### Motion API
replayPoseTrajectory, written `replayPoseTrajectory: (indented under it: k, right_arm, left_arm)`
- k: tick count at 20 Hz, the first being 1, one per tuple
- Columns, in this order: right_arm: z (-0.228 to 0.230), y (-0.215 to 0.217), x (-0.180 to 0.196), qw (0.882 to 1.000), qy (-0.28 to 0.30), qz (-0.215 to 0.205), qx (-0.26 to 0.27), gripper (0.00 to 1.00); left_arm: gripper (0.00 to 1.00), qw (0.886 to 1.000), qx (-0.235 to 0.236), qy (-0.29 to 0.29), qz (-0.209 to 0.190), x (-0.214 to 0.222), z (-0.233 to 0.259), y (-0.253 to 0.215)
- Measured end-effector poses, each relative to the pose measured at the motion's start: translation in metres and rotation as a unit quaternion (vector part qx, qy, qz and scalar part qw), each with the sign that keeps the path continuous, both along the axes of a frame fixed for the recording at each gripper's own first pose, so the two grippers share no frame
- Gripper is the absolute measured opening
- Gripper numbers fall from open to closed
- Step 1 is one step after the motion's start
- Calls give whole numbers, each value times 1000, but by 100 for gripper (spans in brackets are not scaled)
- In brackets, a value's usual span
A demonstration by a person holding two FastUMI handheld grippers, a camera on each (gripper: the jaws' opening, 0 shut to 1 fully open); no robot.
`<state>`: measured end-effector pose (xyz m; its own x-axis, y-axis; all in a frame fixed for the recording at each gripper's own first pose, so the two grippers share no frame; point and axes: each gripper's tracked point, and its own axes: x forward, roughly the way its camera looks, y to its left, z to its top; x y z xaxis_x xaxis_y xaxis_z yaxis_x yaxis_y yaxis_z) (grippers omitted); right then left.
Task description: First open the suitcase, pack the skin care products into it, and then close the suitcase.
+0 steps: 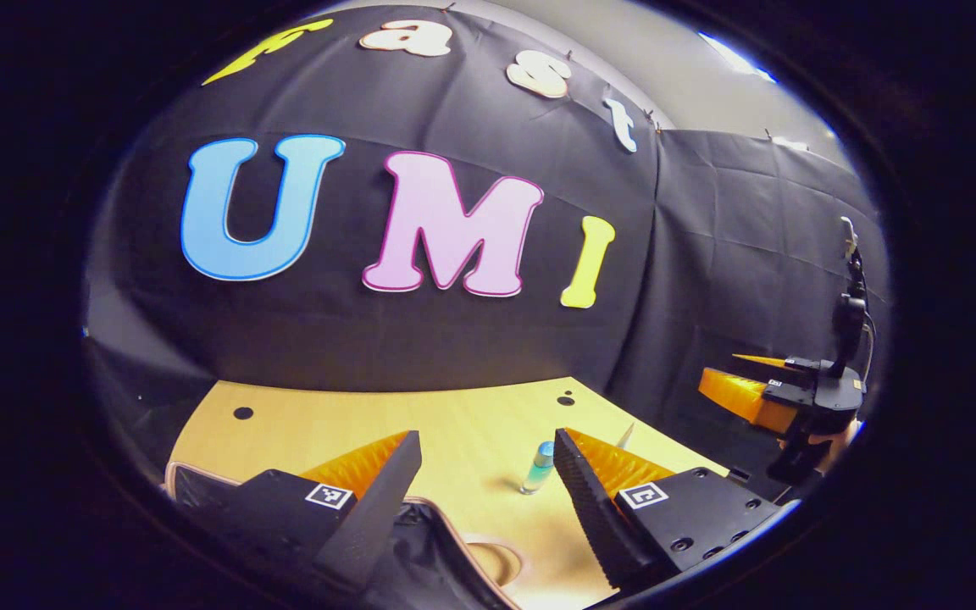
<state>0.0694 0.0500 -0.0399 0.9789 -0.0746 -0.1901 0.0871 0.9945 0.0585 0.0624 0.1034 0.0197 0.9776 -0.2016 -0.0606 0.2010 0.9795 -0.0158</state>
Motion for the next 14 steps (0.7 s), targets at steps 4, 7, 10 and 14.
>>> replayPoseTrajectory:
  k: [4, 7, 10, 14]
  right_arm:
    - [-26, -21, 13, 1000, 13, 16, 1, 96]
    - [-47, -29, 26, 999, 23, 39, 15, 96]
    - [-70, -42, 35, 997, 48, 50, 18, 96]
    - [-98, -60, 44, 995, 75, 69, 18, 96]
  left_arm:
    - [98, 999, 7, 43, -15, 41, -38, -51]
    - [96, 996, 13, 81, -31, 78, -79, -84]
    - [97, 992, 24, 124, -29, 121, -124, -102]
    - [97, 985, 52, 166, -9, 172, -180, -108]
